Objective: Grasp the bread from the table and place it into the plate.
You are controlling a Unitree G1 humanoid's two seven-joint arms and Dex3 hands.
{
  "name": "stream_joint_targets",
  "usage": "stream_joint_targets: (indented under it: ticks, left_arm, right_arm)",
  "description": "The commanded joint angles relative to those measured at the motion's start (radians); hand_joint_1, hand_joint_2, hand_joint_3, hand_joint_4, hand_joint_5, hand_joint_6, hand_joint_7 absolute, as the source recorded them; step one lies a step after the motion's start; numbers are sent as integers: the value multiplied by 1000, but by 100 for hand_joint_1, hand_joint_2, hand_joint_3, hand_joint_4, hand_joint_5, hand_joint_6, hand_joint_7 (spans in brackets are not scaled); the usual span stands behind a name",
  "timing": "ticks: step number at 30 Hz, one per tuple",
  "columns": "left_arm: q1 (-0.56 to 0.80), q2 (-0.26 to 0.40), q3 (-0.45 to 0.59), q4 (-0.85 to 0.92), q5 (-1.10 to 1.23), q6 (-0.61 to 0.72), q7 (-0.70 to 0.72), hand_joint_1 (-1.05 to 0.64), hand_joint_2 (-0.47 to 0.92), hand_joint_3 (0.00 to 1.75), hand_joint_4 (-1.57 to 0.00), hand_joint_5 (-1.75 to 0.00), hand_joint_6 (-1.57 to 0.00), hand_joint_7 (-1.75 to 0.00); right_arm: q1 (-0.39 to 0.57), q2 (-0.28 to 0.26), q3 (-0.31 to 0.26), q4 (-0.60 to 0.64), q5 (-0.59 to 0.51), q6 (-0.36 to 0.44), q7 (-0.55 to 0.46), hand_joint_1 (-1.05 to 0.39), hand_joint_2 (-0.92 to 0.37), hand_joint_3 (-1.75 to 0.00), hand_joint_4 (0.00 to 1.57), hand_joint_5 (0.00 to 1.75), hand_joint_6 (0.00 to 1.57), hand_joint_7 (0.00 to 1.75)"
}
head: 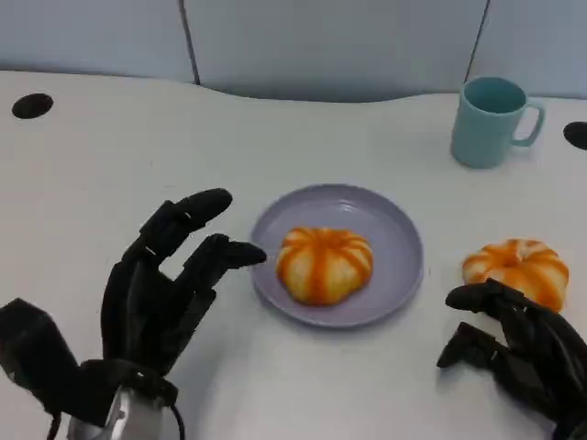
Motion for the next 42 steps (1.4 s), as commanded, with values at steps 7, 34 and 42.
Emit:
stream_joint_targets:
  ticks: [7,34,42]
  left_arm:
    - [121,-17,43,-102,7,112,78,-33,92,27,-70,-139,-72,-90]
    - [81,-3,144,108,15,119,54,-32,92,25,-73,-174,-67,-137]
    - [57,8,155,145,35,114,34,-32,92,29,-73,-173,-69,-134]
  right_arm:
    - [11,-13,-2,14,-7,1,-4,-46,-92,-15,65,143,66,98]
    - [-45,-35,-37,148,-5,-78,40,-47,-92,-15,65,143,66,97]
    - [-59,-39,-40,173,-7,-90,49,-45,-92,-19,65,140,66,94]
